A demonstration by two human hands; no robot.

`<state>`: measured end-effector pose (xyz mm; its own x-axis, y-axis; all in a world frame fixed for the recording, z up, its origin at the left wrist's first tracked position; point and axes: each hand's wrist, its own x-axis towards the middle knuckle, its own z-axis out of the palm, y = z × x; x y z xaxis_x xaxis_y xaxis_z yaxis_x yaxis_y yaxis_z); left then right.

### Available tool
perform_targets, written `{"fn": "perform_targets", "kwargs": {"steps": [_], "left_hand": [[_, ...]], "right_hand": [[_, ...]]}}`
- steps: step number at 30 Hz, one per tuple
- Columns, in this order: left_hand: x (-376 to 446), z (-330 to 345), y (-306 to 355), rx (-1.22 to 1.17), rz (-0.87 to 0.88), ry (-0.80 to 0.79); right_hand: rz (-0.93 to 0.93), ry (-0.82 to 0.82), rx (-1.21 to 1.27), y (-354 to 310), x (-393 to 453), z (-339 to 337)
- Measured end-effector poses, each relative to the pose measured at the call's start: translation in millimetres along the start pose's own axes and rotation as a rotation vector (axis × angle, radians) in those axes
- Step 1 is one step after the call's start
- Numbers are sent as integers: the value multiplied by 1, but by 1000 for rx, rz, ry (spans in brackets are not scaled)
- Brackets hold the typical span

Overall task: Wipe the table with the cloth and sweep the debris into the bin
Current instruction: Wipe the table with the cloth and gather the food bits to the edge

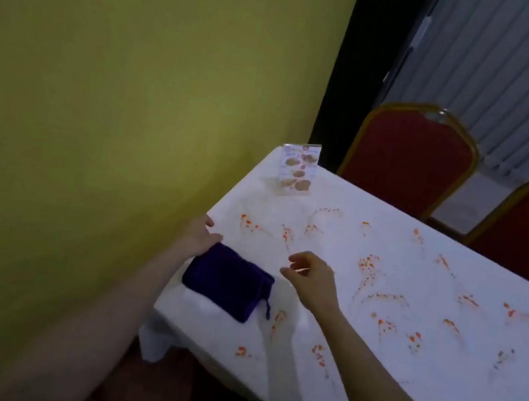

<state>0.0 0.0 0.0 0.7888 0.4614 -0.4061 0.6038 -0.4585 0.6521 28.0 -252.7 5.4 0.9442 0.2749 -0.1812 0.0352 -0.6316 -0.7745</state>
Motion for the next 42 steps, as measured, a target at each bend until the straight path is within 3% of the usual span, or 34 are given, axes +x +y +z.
{"fn": "perform_targets", "kwargs": {"steps": [6,13,20,26,29,32,38,42], "left_hand": [[2,14,-46,188,-99,-36],[1,28,-63,277,-48,-3],[10,30,-68,169,72,13],[22,25,-86,187,361,152],[25,22,-110,338,427,246],[24,23,-139,511,468,224],[20,32,-157,658,480,205],[20,30,-158,683,482,212]], "right_hand": [[9,-210,-279,2,0,49],[1,-192,-396,7,7,80],[15,-183,-426,19,0,92],[-288,-88,-592,7,-7,98],[-417,-191,-658,2,-1,119],[-460,-285,-710,7,-1,142],[-511,-142,-802,30,-8,144],[-407,-63,-823,50,-4,119]]}}
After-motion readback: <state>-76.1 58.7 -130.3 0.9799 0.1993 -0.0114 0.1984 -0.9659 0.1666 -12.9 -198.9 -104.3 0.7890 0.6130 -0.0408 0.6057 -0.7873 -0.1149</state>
